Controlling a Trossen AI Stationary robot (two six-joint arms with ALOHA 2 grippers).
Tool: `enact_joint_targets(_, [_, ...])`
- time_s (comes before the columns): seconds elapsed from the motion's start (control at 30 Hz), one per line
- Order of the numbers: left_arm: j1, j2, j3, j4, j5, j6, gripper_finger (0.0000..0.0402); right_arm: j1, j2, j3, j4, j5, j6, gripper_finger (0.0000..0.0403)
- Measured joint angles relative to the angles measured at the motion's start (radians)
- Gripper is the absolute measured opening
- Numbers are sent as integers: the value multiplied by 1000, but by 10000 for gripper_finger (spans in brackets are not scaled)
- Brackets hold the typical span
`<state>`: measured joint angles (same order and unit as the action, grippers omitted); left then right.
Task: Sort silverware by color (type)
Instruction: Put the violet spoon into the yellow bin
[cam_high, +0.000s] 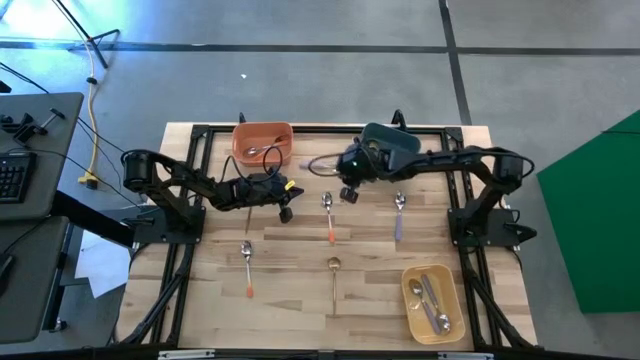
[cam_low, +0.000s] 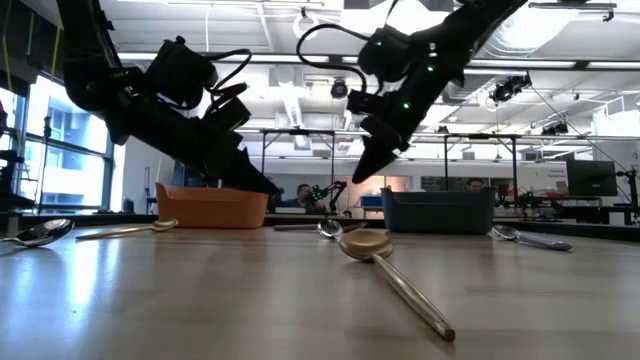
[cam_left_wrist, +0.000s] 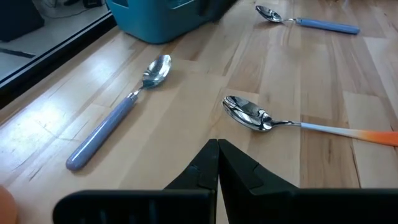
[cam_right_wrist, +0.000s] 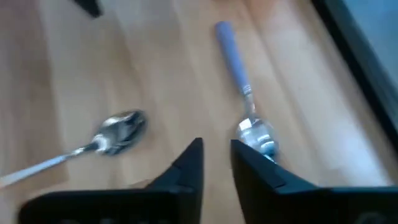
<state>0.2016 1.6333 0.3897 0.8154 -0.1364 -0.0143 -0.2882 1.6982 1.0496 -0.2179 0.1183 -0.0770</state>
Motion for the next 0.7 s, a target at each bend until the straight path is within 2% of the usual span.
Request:
enact_joint_targets(0.17, [0, 0, 0, 7, -1, 0, 0, -48, 108, 185, -108, -3, -135, 127])
enact_joint_targets(0.3, [0, 0, 0, 2, -4, 0, 0, -94, 226, 338, -234, -99, -224, 157])
enact_joint_targets(0.5, [-1, 0, 0, 1, -4, 9, 0, -143, 374, 476, -326, -132, -291, 156])
enact_joint_targets(0.7, [-1, 0, 0, 1, -4, 11, 0, -178, 444, 542, -343, -190, -291, 140])
